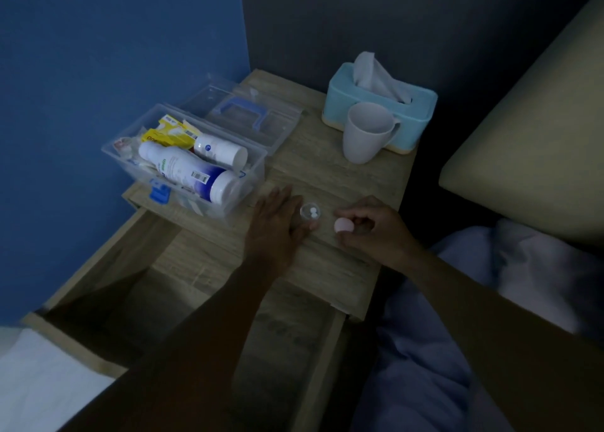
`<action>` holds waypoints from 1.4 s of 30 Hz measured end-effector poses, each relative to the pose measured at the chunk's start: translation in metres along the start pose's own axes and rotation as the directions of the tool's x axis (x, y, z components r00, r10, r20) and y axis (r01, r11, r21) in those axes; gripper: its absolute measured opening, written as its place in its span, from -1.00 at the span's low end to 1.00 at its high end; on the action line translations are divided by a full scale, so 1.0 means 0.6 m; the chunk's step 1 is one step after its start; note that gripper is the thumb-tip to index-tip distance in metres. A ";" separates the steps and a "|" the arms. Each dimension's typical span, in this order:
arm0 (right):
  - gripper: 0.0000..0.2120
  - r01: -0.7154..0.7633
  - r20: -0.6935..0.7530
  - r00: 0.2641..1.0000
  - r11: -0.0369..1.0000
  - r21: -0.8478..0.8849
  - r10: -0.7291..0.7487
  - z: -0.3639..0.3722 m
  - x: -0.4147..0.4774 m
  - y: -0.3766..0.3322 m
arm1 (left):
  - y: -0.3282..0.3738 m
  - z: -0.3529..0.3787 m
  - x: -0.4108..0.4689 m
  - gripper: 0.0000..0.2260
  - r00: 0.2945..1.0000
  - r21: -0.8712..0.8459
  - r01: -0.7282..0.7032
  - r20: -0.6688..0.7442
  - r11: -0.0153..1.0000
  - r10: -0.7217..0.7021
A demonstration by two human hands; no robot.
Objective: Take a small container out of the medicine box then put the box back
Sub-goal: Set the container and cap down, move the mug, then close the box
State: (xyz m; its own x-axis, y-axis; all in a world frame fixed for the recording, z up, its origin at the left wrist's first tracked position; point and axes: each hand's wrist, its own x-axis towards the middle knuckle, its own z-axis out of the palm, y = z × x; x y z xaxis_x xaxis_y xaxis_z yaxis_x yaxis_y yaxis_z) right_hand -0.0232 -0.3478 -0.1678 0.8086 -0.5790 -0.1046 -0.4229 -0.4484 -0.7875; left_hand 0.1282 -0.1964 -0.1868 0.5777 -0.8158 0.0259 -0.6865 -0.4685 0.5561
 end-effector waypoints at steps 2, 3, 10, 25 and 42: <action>-0.71 -0.019 -0.019 1.000 0.999 0.029 0.019 0.001 -0.001 -0.003 | 0.001 -0.004 -0.003 -0.41 0.999 -0.003 0.017 0.030 1.000 -0.017; -0.74 -0.027 -0.041 0.999 0.999 0.040 0.029 0.002 -0.003 -0.004 | 0.001 -0.005 -0.007 -0.39 0.999 -0.003 0.019 0.044 1.000 -0.019; -0.89 -0.052 -0.270 0.959 0.992 0.118 0.082 0.021 -0.028 -0.020 | -0.002 -0.005 -0.060 -0.33 0.992 0.178 -0.012 0.124 0.984 -0.010; -0.57 -0.095 -0.349 0.934 0.994 -0.053 0.071 0.015 -0.028 -0.035 | -0.005 -0.002 -0.106 -0.29 0.993 0.431 -0.009 0.112 0.902 -0.043; 0.00 -0.144 -0.190 0.981 0.832 -0.536 0.047 -0.133 0.207 -0.090 | -0.014 0.018 -0.101 -0.38 0.999 0.478 -0.041 0.023 0.877 0.035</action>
State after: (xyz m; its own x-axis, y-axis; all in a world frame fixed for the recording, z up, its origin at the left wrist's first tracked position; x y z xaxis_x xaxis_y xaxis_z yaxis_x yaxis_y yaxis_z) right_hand 0.0673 -0.4500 -0.0897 0.6950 -0.7186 -0.0241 -0.6876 -0.6544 -0.3146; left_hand 0.0944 -0.1463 -0.2019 0.5434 -0.8390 0.0261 -0.8372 -0.5395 0.0894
